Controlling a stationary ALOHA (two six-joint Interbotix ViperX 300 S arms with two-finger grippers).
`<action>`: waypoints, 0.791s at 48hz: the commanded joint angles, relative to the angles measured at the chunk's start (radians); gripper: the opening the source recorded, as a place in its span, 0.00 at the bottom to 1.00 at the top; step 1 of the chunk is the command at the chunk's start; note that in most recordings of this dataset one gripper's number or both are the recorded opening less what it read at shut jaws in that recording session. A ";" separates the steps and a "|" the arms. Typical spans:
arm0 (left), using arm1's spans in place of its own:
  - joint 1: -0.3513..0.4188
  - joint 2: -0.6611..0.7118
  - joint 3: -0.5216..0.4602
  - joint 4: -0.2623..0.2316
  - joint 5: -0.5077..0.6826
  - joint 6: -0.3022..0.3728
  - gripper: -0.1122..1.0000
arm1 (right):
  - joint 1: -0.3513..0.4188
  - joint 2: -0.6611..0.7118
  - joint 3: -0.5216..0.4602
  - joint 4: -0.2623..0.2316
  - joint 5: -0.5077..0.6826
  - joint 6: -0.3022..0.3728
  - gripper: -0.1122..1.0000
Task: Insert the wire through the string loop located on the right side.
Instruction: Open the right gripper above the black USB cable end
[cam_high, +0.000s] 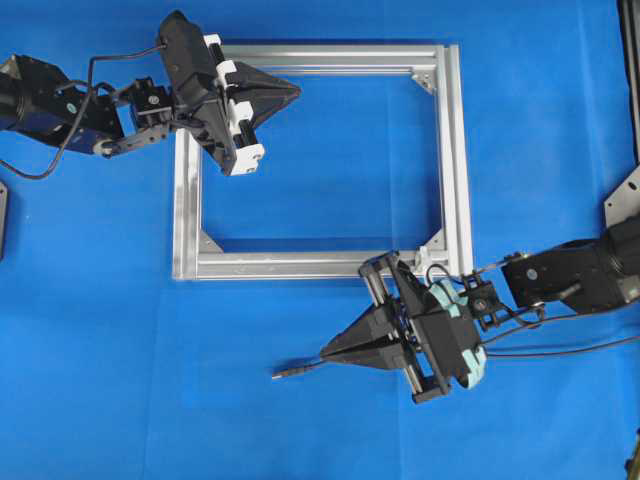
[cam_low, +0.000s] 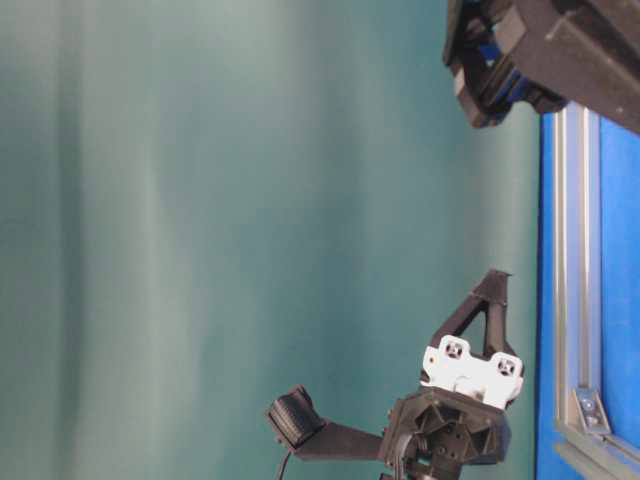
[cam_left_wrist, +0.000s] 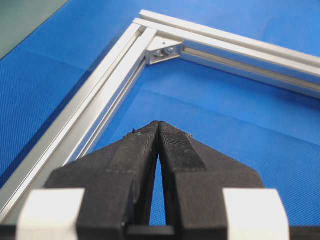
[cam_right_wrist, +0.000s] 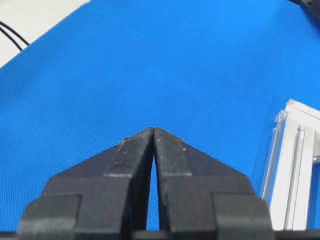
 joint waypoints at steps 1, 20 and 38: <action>-0.006 -0.049 -0.009 0.021 0.043 0.003 0.10 | 0.003 -0.043 -0.015 0.002 0.000 0.006 0.10; -0.005 -0.060 -0.017 0.021 0.092 0.003 0.10 | 0.009 -0.067 -0.026 0.002 0.117 0.020 0.05; -0.006 -0.061 -0.009 0.021 0.095 0.003 0.10 | 0.026 -0.069 -0.020 0.002 0.121 0.072 0.54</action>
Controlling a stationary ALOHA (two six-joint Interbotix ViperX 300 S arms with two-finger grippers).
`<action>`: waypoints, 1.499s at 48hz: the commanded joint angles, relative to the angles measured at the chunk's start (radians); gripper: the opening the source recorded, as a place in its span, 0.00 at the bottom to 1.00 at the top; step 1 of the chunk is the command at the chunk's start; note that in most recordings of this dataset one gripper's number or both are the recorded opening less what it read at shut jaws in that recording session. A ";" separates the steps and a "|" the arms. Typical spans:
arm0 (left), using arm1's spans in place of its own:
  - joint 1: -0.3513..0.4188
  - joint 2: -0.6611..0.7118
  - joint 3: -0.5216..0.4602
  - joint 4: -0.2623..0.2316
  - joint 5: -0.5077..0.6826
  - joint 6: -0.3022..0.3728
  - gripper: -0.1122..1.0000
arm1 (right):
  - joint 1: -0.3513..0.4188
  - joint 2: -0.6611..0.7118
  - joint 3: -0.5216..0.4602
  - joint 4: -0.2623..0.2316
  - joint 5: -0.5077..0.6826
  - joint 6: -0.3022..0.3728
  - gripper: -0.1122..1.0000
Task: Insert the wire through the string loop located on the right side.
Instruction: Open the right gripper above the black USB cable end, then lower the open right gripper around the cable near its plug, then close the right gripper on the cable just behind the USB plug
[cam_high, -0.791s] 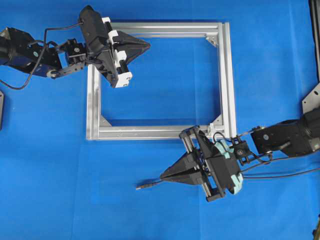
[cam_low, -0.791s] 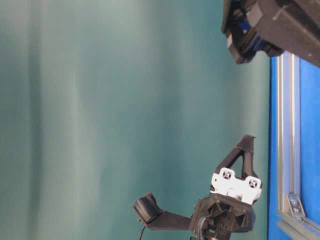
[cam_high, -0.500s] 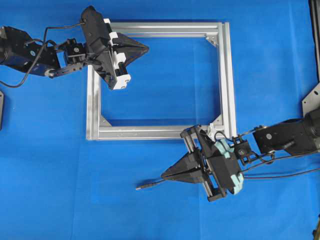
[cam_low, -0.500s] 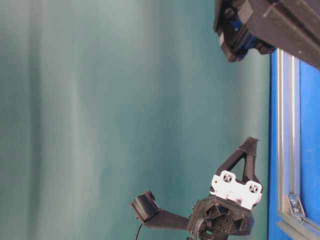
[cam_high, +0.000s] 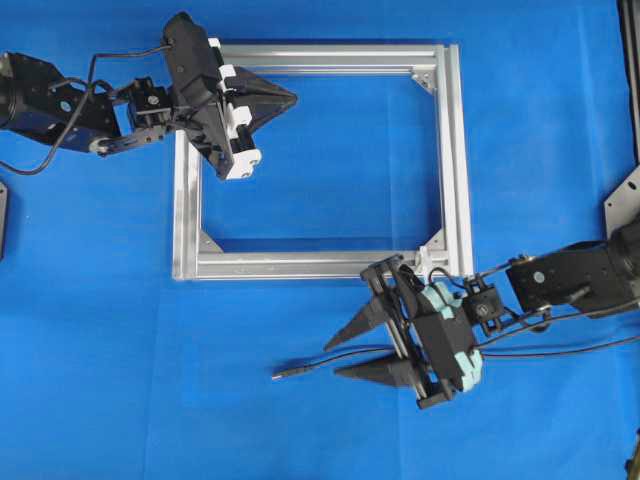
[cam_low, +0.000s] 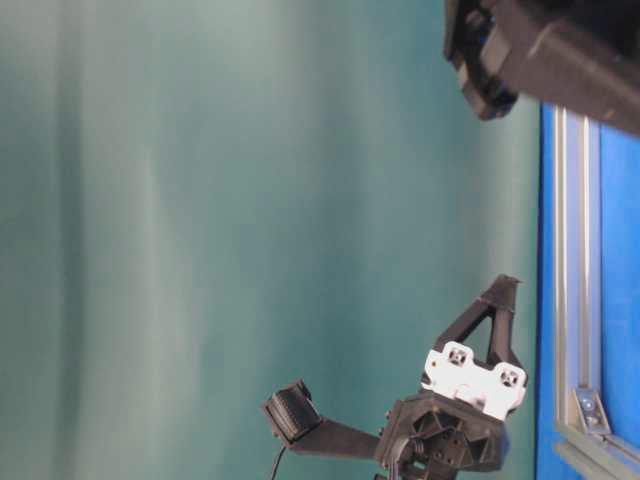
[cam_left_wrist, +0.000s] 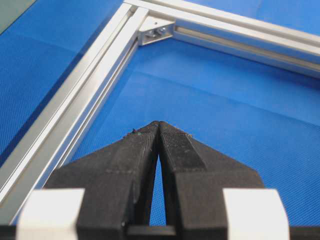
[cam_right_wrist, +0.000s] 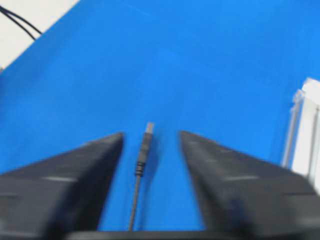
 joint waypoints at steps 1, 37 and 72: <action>0.000 -0.029 -0.011 0.003 -0.005 0.002 0.10 | 0.006 -0.029 -0.011 0.000 -0.002 0.003 0.60; -0.002 -0.029 -0.009 0.005 -0.005 0.002 0.10 | 0.009 0.110 -0.028 0.135 0.014 0.005 0.92; 0.000 -0.031 -0.002 0.003 -0.003 0.002 0.10 | 0.017 0.213 -0.081 0.147 0.009 0.003 0.83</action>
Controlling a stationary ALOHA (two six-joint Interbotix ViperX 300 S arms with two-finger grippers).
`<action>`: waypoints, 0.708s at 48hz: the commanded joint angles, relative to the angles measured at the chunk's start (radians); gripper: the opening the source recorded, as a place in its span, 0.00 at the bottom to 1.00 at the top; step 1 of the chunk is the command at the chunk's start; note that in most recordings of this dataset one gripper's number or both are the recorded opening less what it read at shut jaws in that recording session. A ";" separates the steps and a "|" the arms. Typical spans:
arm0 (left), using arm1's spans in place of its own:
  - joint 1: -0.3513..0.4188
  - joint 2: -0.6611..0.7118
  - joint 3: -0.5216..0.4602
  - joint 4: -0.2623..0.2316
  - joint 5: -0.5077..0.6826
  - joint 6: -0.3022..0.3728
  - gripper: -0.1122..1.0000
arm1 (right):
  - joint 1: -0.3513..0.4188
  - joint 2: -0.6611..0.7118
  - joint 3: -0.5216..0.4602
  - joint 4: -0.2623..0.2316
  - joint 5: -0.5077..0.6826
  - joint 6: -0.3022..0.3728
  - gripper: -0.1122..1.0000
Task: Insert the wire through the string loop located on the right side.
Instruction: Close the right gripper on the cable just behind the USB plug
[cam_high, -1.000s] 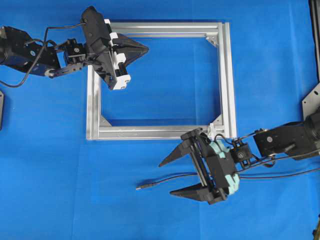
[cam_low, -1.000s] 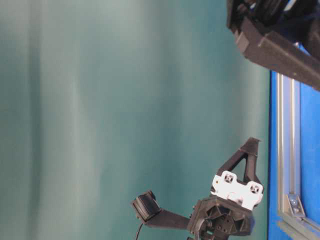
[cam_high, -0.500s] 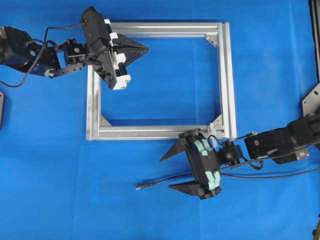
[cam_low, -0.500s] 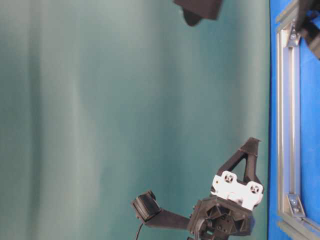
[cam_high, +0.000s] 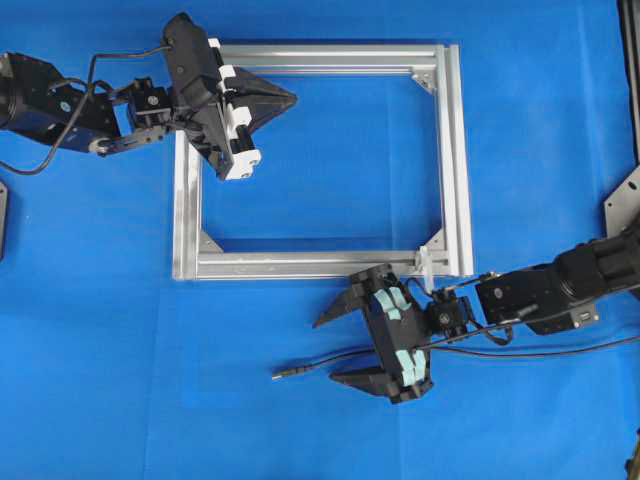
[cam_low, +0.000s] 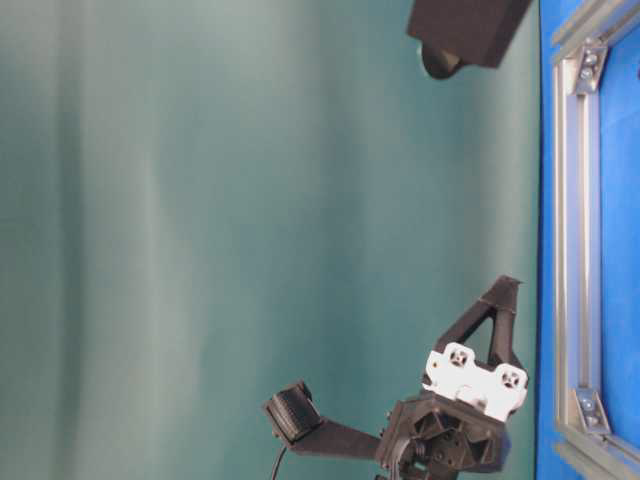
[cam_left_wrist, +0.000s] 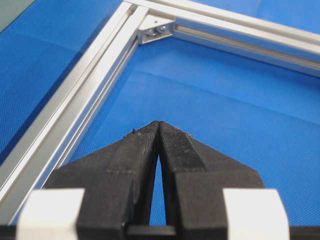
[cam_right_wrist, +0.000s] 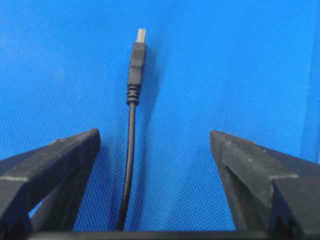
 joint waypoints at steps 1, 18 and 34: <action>0.000 -0.031 -0.005 0.003 -0.003 0.002 0.10 | 0.003 -0.014 -0.018 0.003 -0.012 -0.002 0.79; 0.000 -0.032 0.000 0.003 -0.003 0.000 0.10 | 0.003 -0.012 -0.015 0.000 -0.032 -0.002 0.07; 0.000 -0.032 0.000 0.003 -0.003 0.000 0.10 | 0.005 -0.041 -0.023 0.000 -0.011 0.008 0.07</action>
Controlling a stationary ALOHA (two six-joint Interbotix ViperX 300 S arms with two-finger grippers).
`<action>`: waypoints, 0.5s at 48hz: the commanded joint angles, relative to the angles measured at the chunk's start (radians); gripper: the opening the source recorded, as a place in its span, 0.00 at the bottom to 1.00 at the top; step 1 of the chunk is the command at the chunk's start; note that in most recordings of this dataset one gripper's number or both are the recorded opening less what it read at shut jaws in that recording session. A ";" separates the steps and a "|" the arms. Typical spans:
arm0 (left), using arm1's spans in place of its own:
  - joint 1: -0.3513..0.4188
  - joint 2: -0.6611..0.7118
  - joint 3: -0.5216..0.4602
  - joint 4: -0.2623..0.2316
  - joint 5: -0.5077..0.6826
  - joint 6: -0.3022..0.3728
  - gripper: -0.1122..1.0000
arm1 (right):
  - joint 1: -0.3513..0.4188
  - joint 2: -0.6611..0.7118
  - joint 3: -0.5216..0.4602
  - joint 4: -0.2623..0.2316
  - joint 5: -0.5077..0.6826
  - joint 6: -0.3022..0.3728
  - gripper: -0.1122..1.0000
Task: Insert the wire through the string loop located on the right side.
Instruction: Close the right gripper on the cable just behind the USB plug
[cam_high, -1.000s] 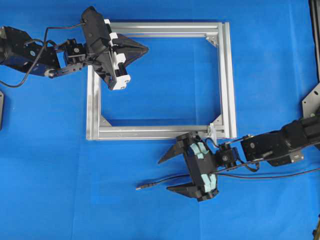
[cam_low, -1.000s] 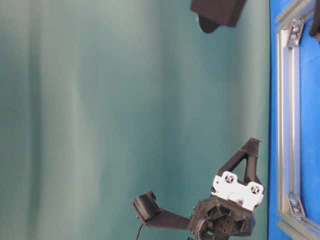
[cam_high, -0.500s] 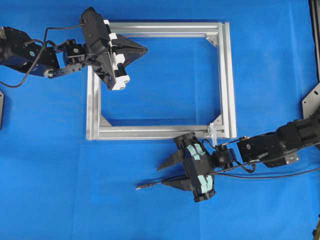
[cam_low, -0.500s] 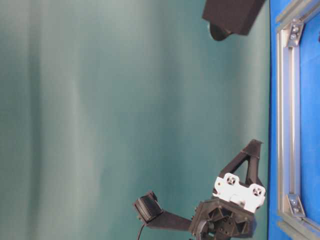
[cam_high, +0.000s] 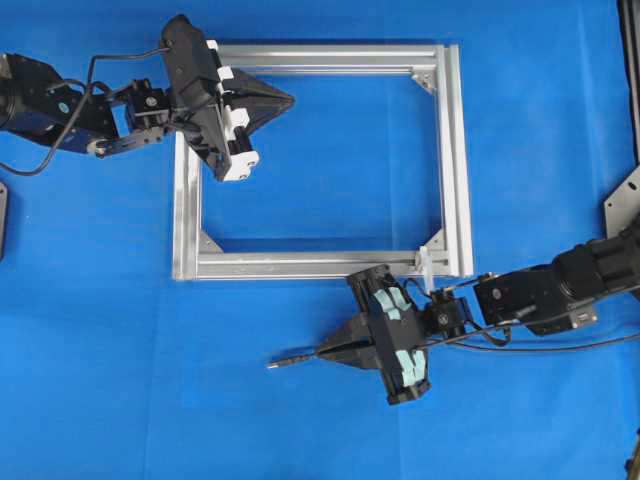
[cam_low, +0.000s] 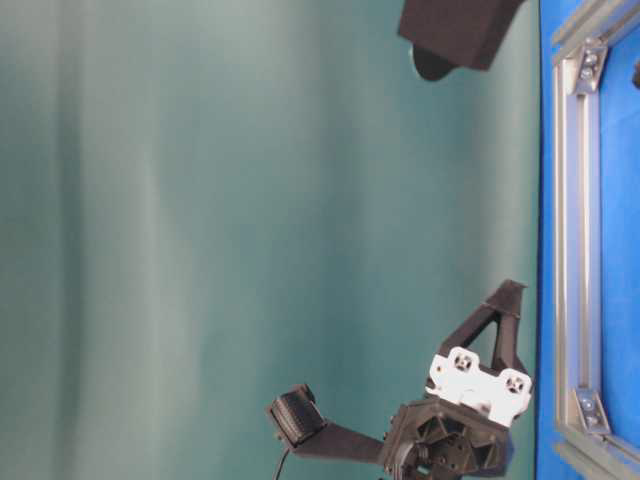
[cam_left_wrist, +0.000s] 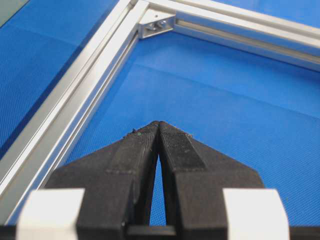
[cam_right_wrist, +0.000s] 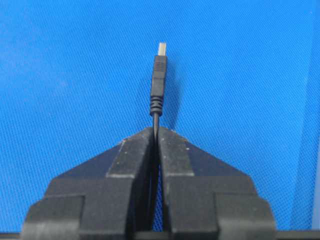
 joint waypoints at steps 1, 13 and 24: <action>0.000 -0.032 -0.008 0.002 -0.005 0.000 0.10 | 0.005 -0.051 -0.017 0.000 0.012 0.008 0.07; 0.000 -0.031 -0.009 0.002 -0.005 0.000 0.10 | 0.005 -0.215 -0.020 0.000 0.196 0.012 0.07; -0.002 -0.031 -0.008 0.002 -0.005 0.000 0.10 | 0.005 -0.284 -0.020 0.000 0.272 0.012 0.07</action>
